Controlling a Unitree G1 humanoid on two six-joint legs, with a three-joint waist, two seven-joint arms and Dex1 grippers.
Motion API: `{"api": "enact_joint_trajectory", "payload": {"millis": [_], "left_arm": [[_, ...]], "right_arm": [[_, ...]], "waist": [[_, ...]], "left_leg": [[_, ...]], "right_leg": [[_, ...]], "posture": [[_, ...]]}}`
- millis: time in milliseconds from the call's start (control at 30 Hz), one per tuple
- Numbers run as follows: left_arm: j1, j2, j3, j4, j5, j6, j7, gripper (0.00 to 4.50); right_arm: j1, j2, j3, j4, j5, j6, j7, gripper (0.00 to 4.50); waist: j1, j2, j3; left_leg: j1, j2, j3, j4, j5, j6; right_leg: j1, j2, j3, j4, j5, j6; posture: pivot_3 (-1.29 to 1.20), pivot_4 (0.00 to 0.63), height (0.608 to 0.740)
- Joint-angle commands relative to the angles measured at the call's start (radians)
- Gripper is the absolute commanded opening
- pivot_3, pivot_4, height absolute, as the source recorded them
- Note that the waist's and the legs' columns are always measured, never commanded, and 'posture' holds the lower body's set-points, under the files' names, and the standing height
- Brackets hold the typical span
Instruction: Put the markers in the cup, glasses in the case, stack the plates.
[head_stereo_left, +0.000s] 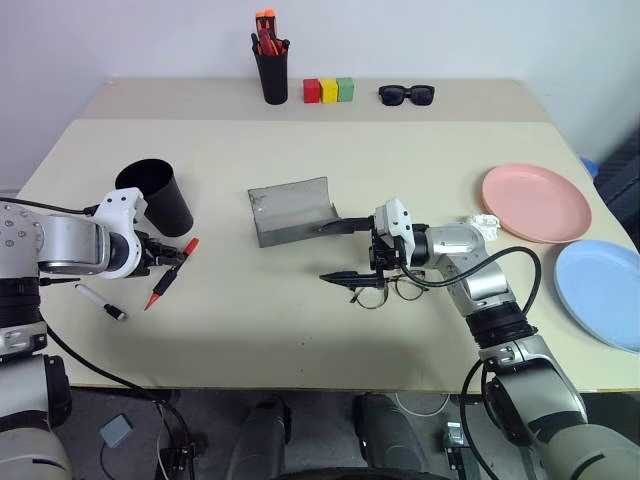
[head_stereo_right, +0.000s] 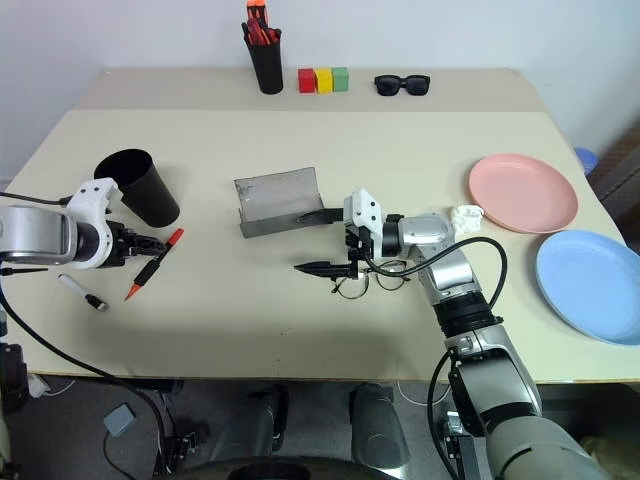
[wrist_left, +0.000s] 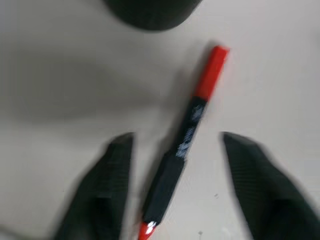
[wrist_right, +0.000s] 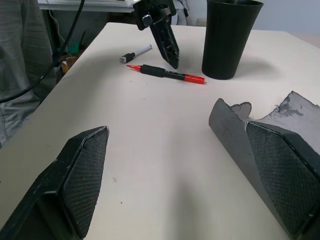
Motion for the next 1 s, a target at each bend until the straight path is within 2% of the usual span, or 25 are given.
{"api": "enact_joint_trajectory", "payload": {"millis": [33, 67, 100, 467, 567, 700, 1000], "left_arm": [[-0.025, 0.035, -0.004, 0.015, -0.071, 0.008, 0.065, 0.63], [-0.026, 0.036, -0.007, 0.019, -0.086, 0.008, 0.080, 0.11], [-0.026, 0.037, -0.010, 0.022, -0.103, 0.008, 0.095, 0.05], [-0.016, 0.053, -0.026, -0.002, -0.182, 0.008, 0.171, 0.05], [-0.014, 0.060, -0.035, -0.017, -0.171, 0.008, 0.174, 0.80], [-0.024, 0.058, -0.040, -0.006, -0.158, 0.008, 0.165, 2.74], [-0.069, 0.015, -0.121, 0.058, -0.036, 0.008, 0.087, 2.74]], "right_arm": [[0.001, -0.006, -0.028, -0.046, 0.024, -0.001, -0.006, 4.50], [0.002, -0.006, -0.027, -0.047, 0.024, 0.000, -0.007, 4.50], [0.002, -0.005, -0.027, -0.047, 0.024, 0.000, -0.008, 4.50], [-0.003, 0.002, -0.025, -0.036, 0.021, -0.009, -0.013, 4.50], [-0.003, 0.003, -0.024, -0.036, 0.021, -0.011, -0.014, 4.50], [-0.003, 0.003, -0.023, -0.038, 0.020, -0.011, -0.015, 4.50], [0.008, -0.001, -0.024, -0.059, 0.022, -0.003, -0.025, 4.50]], "waist": [[0.000, 0.000, 0.000], [0.000, 0.000, 0.000], [0.000, 0.000, 0.000], [0.000, 0.000, 0.000], [0.000, 0.000, 0.000], [0.000, 0.000, 0.000], [0.000, 0.000, 0.000]], "left_leg": [[0.000, 0.000, 0.000, 0.000, 0.000, 0.000], [0.000, 0.000, 0.000, 0.000, 0.000, 0.000], [0.000, 0.000, 0.000, 0.000, 0.000, 0.000], [0.000, 0.000, 0.000, 0.000, 0.000, 0.000], [0.000, 0.000, 0.000, 0.000, 0.000, 0.000], [0.000, 0.000, 0.000, 0.000, 0.000, 0.000], [0.000, 0.000, 0.000, 0.000, 0.000, 0.000]], "right_leg": [[0.000, 0.000, 0.000, 0.000, 0.000, 0.000], [0.000, 0.000, 0.000, 0.000, 0.000, 0.000], [0.000, 0.000, 0.000, 0.000, 0.000, 0.000], [0.000, 0.000, 0.000, 0.000, 0.000, 0.000], [0.000, 0.000, 0.000, 0.000, 0.000, 0.000], [0.000, 0.000, 0.000, 0.000, 0.000, 0.000], [0.000, 0.000, 0.000, 0.000, 0.000, 0.000]], "posture": [[0.00, 0.150, 0.740], [0.00, 0.150, 0.740], [0.00, 0.150, 0.740], [0.00, 0.150, 0.740], [0.00, 0.150, 0.740], [0.00, 0.150, 0.740], [0.00, 0.150, 0.740]]}}
